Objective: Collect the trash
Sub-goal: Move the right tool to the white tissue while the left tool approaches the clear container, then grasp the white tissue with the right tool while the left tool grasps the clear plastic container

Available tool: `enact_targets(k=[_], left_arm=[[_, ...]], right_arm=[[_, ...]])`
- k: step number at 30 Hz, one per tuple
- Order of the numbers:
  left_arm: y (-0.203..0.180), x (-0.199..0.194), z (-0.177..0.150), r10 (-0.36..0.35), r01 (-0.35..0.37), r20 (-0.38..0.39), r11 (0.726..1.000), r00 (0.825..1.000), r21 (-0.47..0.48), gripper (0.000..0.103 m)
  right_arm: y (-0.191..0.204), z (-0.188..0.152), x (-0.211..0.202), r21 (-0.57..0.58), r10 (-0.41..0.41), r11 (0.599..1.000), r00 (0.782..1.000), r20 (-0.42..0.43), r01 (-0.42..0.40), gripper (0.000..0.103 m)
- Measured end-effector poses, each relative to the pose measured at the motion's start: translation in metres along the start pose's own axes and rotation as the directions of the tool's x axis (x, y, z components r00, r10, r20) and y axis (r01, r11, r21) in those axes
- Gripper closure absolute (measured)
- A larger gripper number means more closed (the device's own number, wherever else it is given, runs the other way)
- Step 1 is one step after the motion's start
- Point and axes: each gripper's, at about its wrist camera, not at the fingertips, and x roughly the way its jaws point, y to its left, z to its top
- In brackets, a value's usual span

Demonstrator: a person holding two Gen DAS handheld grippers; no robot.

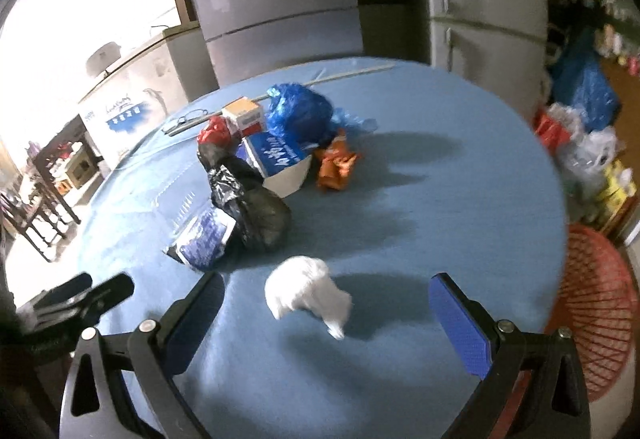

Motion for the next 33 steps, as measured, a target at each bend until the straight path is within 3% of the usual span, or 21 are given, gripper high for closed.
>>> enact_targets(k=[3, 5, 7, 13, 19, 26, 29, 30, 32, 33], left_arm=[[0.002, 0.002, 0.003, -0.015, 0.015, -0.003, 1.0, 1.0, -0.009, 0.0], [0.0, 0.006, 0.007, -0.02, 0.02, -0.006, 1.0, 1.0, -0.003, 0.0], [-0.007, 0.012, 0.011, -0.038, 0.038, -0.01, 0.999, 0.999, 0.011, 0.0], [-0.019, 0.027, 0.03, -0.055, 0.056, -0.022, 0.998, 0.998, 0.043, 0.0], [-0.017, 0.043, 0.07, -0.069, 0.069, 0.014, 0.997, 0.998, 0.035, 0.0], [-0.013, 0.079, 0.087, -0.087, 0.091, -0.054, 0.993, 0.995, 0.078, 0.0], [-0.009, 0.094, 0.086, -0.148, 0.156, -0.112, 0.985, 0.983, 0.069, 0.001], [-0.007, 0.098, 0.084, -0.165, 0.174, -0.131, 0.983, 0.978, 0.059, 0.005], [-0.007, 0.105, 0.081, -0.175, 0.188, -0.164, 0.98, 0.971, 0.071, 0.052], [-0.008, 0.103, 0.08, -0.147, 0.162, -0.155, 0.983, 0.977, 0.088, 0.052]], right_arm=[[0.001, 0.001, 0.017, 0.008, 0.02, 1.0, 0.999, -0.029, -0.02, 0.002], [-0.001, 0.002, 0.026, 0.011, 0.037, 0.999, 0.998, -0.06, -0.037, 0.018], [-0.002, 0.001, 0.039, 0.026, 0.077, 0.997, 0.991, -0.111, -0.075, 0.06], [-0.007, -0.001, 0.038, 0.039, 0.13, 0.991, 0.985, -0.118, -0.126, 0.062], [-0.013, -0.002, 0.038, 0.059, 0.156, 0.987, 0.981, -0.117, -0.15, 0.062], [-0.017, -0.001, 0.039, 0.077, 0.185, 0.981, 0.975, -0.119, -0.177, 0.062], [-0.019, -0.001, 0.04, 0.082, 0.193, 0.979, 0.974, -0.119, -0.185, 0.062], [-0.02, -0.001, 0.04, 0.083, 0.196, 0.979, 0.973, -0.119, -0.187, 0.062], [-0.02, -0.001, 0.041, 0.083, 0.198, 0.978, 0.973, -0.12, -0.189, 0.062], [-0.02, -0.001, 0.041, 0.084, 0.199, 0.978, 0.973, -0.119, -0.19, 0.062]])
